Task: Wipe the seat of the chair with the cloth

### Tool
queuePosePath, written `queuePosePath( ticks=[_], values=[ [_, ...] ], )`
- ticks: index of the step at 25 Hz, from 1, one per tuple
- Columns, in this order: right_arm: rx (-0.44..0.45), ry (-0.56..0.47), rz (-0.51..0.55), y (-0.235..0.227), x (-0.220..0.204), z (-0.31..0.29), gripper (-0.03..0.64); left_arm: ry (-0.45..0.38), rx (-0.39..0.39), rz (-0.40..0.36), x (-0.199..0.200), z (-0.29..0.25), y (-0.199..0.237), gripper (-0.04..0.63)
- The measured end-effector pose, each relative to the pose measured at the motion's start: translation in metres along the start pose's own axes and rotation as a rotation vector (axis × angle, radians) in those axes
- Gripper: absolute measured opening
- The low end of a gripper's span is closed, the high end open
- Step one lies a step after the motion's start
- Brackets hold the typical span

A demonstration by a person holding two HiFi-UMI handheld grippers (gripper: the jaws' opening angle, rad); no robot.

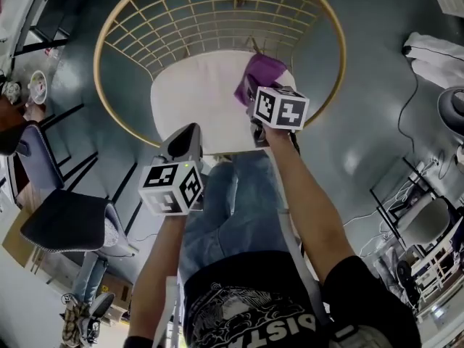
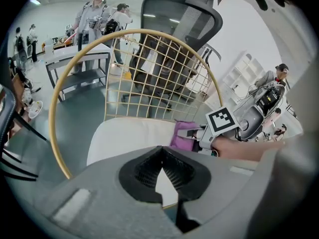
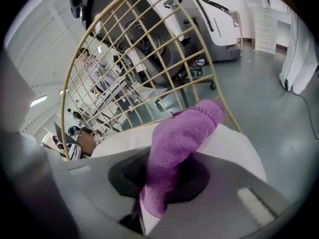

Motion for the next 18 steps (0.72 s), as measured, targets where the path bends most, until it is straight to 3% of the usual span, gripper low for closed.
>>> queuePosePath(
  ticks=[11, 14, 18],
  values=[
    [-0.281, 0.097, 0.094, -0.064, -0.023, 0.047, 0.064, 0.016, -0.029, -0.046, -0.008, -0.023, -0.019, -0.002],
    [-0.273, 0.115, 0.122, -0.056, -0.024, 0.044, 0.064, 0.023, -0.023, -0.037, -0.012, -0.025, -0.009, -0.003],
    [-0.149, 0.091, 0.191, -0.035, -0.024, 0.054, 0.064, 0.032, 0.01, -0.006, -0.018, -0.028, -0.005, -0.005]
  ],
)
Point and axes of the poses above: the fingertips, and each gripper's own axes: z backward along the fingers, y to its left, x out of its top, the point moved 2 cm from there along z, backward along the fingers, and after that the axes turned 12 degrees about y, right-handed, at the moved point
